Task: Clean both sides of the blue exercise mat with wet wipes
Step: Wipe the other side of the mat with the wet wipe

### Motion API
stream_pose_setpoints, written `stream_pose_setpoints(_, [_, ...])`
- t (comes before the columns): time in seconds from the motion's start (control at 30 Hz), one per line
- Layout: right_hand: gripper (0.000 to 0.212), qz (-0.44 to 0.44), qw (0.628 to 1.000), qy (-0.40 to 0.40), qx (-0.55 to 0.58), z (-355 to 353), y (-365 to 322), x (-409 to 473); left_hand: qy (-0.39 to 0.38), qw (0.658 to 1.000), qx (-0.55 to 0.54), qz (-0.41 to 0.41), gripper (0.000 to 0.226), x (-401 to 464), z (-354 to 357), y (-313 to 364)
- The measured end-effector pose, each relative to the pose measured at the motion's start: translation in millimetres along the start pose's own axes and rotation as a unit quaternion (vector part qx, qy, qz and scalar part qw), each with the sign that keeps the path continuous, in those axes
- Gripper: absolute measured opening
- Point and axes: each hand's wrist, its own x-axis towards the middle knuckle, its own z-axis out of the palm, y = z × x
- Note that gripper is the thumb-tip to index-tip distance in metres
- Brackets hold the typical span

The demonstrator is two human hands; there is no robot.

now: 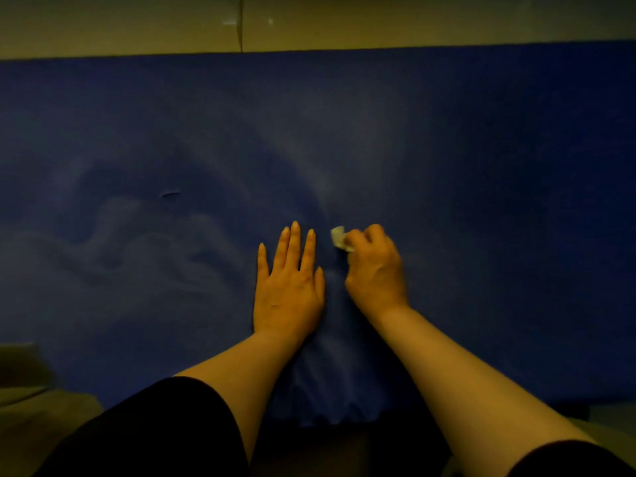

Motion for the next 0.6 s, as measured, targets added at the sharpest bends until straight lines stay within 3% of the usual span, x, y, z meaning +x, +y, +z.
stream_pose_setpoints(0.07, [0.006, -0.052, 0.997, -0.054, 0.023, 5.5, 0.1, 2.2, 0.01, 1.0, 0.003, 0.001, 0.063, -0.1, 4.4, 0.6])
stream_pose_setpoints(0.13, [0.012, -0.049, 0.997, -0.055, 0.01, 2.4, 13.5, 15.5, 0.017, 1.0, 0.005, 0.003, 0.062, 0.1, 7.0, 0.2])
stream_pose_setpoints(0.3, [0.014, 0.156, 0.986, 0.058, -0.015, -12.7, 55.4, 41.7, 0.033, 0.999, 0.017, 0.005, 0.062, 0.5, 12.4, -0.5])
stream_pose_setpoints(0.4, [0.007, 0.075, 0.994, 0.078, -0.015, 4.2, 19.1, 31.0, 0.051, 0.999, 0.012, 0.004, 0.062, -0.6, 14.5, -1.4])
stream_pose_setpoints(0.5, [0.01, -0.048, 0.999, 0.008, 0.008, 19.5, -4.3, 24.2, 0.061, 0.998, 0.014, 0.01, 0.061, -0.4, 16.0, -0.5])
stream_pose_setpoints(0.6, [0.012, -0.026, 1.0, 0.015, 0.003, 11.1, 20.0, 44.6, 0.071, 0.997, 0.018, 0.005, 0.061, 0.2, 16.5, -0.1])
